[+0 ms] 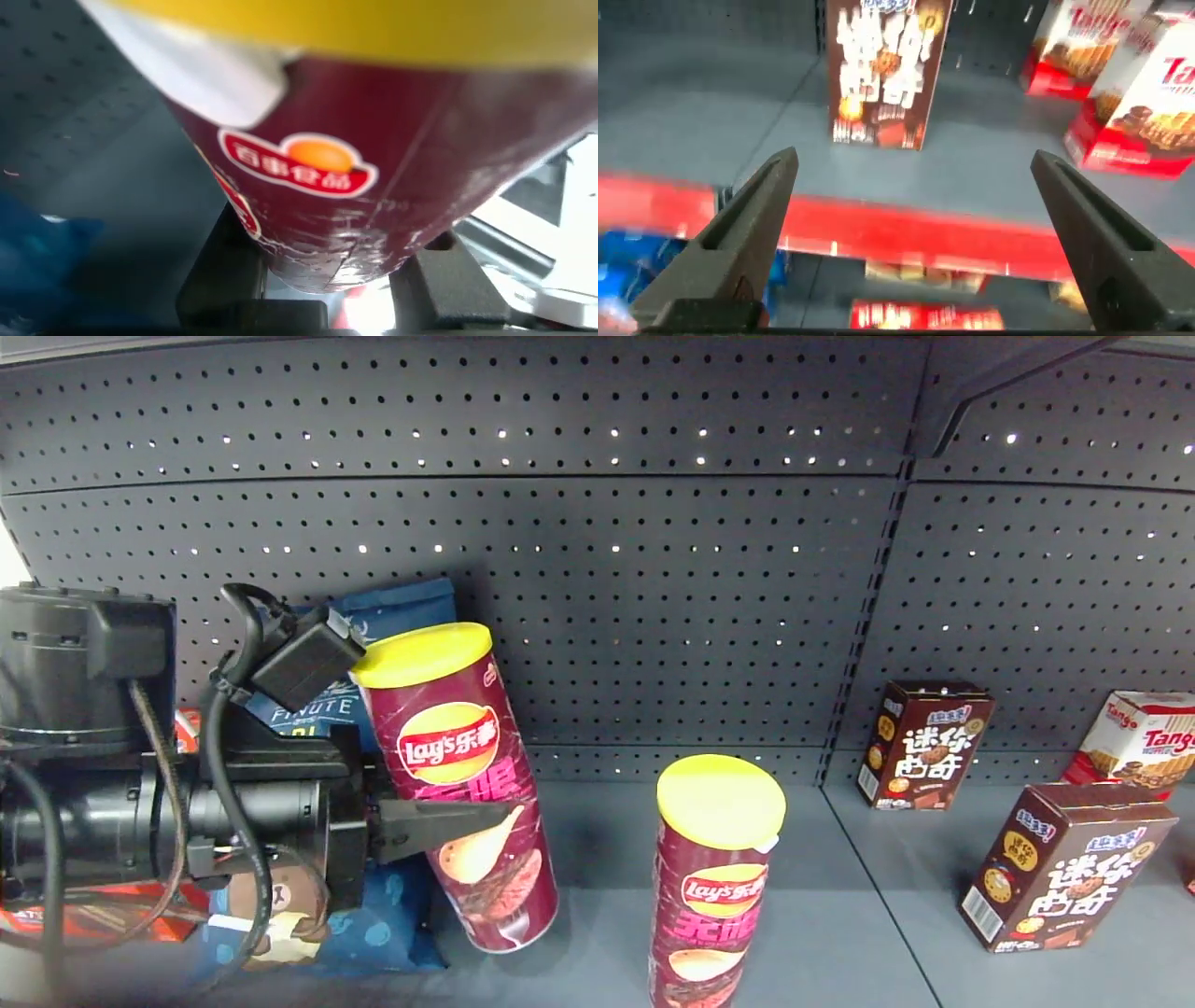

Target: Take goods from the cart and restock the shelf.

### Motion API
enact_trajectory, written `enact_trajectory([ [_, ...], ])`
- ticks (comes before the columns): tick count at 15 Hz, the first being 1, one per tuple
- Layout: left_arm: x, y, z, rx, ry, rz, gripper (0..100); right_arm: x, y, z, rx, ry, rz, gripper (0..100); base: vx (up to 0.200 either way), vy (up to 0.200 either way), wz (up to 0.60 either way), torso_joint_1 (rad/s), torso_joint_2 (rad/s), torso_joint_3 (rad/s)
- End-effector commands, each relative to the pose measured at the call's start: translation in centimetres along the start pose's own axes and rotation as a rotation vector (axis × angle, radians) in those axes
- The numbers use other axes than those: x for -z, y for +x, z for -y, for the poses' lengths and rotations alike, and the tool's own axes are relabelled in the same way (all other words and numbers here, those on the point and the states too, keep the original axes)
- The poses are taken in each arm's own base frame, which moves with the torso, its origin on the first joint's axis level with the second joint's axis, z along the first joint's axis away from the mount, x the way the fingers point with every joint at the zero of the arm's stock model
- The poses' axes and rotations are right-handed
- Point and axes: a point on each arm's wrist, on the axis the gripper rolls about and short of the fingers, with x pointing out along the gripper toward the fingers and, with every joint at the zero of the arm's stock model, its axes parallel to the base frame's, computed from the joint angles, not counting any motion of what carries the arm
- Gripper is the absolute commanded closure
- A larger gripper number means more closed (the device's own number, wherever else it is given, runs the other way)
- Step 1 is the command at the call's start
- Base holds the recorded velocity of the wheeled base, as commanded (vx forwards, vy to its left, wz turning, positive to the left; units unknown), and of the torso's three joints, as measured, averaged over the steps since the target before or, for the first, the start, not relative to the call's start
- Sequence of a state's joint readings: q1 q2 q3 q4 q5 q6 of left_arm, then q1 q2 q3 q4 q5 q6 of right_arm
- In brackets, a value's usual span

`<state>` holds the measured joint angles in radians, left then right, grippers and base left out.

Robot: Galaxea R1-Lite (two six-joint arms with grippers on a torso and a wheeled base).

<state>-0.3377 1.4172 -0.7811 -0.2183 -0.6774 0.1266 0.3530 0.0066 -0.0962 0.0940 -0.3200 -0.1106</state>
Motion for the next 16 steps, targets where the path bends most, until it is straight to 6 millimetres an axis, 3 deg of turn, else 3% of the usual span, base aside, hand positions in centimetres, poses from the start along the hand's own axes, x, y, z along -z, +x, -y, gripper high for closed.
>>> enact_trajectory([
  [1, 0.4, 1.7, -2.5, -0.034, 0.034, -0.041, 100, 0.6, 0.2, -0.2, -0.003, -0.005, 0.005, 0, 0.000, 0.000, 0.00, 0.000, 0.00, 0.000],
  [5, -0.5, 4.1, -4.8, -0.089, 0.094, -0.061, 100, 0.6, 0.3, -0.2, -0.006, -0.003, 0.005, 0, 0.000, 0.000, 0.00, 0.000, 0.00, 0.000],
  [9, -0.5, 7.7, -4.7, -0.004, 0.101, -0.087, 100, 0.6, 0.3, -0.2, -0.008, -0.001, 0.005, 0, 0.000, 0.000, 0.00, 0.000, 0.00, 0.000],
  [16, -0.8, 11.2, -6.2, 0.023, 0.114, -0.094, 100, 0.7, 0.3, -0.2, -0.022, 0.005, 0.007, 0, 0.000, 0.000, 0.00, 0.000, 0.00, 0.000],
])
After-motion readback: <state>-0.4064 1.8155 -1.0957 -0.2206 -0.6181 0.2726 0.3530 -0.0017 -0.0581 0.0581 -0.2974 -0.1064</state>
